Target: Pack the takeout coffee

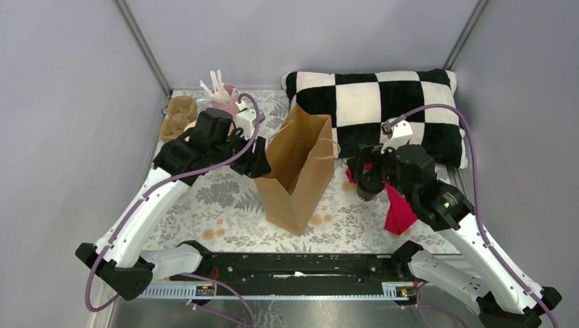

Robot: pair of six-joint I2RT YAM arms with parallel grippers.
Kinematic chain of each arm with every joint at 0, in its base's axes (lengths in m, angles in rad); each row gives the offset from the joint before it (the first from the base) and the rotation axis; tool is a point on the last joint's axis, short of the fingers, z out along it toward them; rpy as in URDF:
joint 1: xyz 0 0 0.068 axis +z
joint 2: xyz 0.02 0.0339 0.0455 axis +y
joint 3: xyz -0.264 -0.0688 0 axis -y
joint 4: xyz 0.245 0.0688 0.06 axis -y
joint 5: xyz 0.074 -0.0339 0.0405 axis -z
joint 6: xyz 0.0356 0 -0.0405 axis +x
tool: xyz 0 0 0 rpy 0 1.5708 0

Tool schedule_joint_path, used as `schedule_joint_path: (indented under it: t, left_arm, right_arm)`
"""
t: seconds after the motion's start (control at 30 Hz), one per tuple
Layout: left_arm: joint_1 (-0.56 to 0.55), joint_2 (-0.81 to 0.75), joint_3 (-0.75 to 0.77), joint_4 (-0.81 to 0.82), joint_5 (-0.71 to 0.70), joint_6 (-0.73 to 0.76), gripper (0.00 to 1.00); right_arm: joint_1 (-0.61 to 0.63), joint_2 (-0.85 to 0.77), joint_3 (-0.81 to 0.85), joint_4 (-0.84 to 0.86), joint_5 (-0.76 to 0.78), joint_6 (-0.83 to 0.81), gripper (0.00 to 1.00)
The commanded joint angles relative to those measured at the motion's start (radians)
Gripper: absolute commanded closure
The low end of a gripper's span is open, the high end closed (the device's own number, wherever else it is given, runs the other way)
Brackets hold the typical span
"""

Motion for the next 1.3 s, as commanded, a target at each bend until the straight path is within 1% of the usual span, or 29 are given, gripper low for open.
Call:
schedule_joint_path:
  t: [0.0,0.1,0.2,0.27,0.37,0.4,0.43,0.5,0.6,0.67,0.7,0.83,0.87,0.93,1.0,1.07,1.13,1.27]
  left_arm:
    - [-0.004,-0.029,0.092,0.010,-0.044,-0.030,0.30]
    - [-0.004,-0.055,0.151,0.008,-0.105,-0.066,0.14]
    - [-0.002,-0.071,0.211,-0.010,-0.245,-0.120,0.05]
    - [-0.002,-0.075,0.240,-0.026,-0.398,-0.164,0.01]
    - [0.012,-0.064,0.269,-0.074,-0.687,-0.242,0.01]
    - [0.035,-0.053,0.277,-0.088,-0.757,-0.261,0.01]
    - [0.075,-0.039,0.287,-0.095,-0.784,-0.269,0.01]
    - [0.192,-0.002,0.305,-0.091,-0.755,-0.269,0.01]
    - [0.351,0.061,0.276,-0.031,-0.707,-0.246,0.01]
    - [0.464,0.129,0.289,-0.008,-0.626,-0.256,0.01]
    - [0.498,0.160,0.297,0.007,-0.604,-0.267,0.01]
    - [0.567,0.262,0.250,0.168,-0.641,-0.342,0.01]
    - [0.599,0.289,0.240,0.198,-0.653,-0.369,0.01]
    - [0.641,0.356,0.239,0.240,-0.671,-0.418,0.02]
    - [0.682,0.424,0.250,0.263,-0.691,-0.451,0.05]
    - [0.732,0.457,0.241,0.295,-0.666,-0.468,0.07]
    - [0.796,0.473,0.212,0.333,-0.598,-0.510,0.12]
    - [0.890,0.460,0.097,0.425,-0.483,-0.571,0.18]
  right_arm:
    - [0.003,-0.011,-0.013,0.043,0.010,-0.004,0.00]
    - [0.002,-0.017,-0.017,0.046,0.009,-0.006,0.00]
    - [0.002,-0.028,-0.024,0.051,0.008,-0.008,0.00]
    - [0.002,-0.036,-0.031,0.057,0.000,-0.007,0.00]
    - [0.002,-0.046,-0.040,0.065,-0.020,-0.002,0.00]
    - [0.002,-0.048,-0.041,0.066,-0.024,-0.001,0.00]
    - [0.002,-0.052,-0.043,0.065,-0.029,0.001,0.00]
    - [0.002,-0.066,-0.044,0.063,-0.035,-0.001,0.00]
    - [0.002,-0.090,-0.046,0.058,-0.036,-0.006,0.00]
    - [0.002,-0.104,-0.046,0.059,-0.049,-0.006,0.00]
    - [0.002,-0.108,-0.046,0.057,-0.060,-0.003,0.00]
    - [0.002,-0.122,-0.052,0.055,-0.112,0.019,0.00]
    - [0.002,-0.125,-0.057,0.056,-0.123,0.024,0.00]
    - [0.002,-0.131,-0.066,0.058,-0.140,0.033,0.00]
    - [0.002,-0.140,-0.072,0.058,-0.150,0.035,0.00]
    - [0.002,-0.152,-0.075,0.054,-0.150,0.032,0.00]
    - [0.002,-0.165,-0.076,0.045,-0.141,0.021,0.00]
    - [0.002,-0.188,-0.087,0.038,-0.118,0.006,0.00]
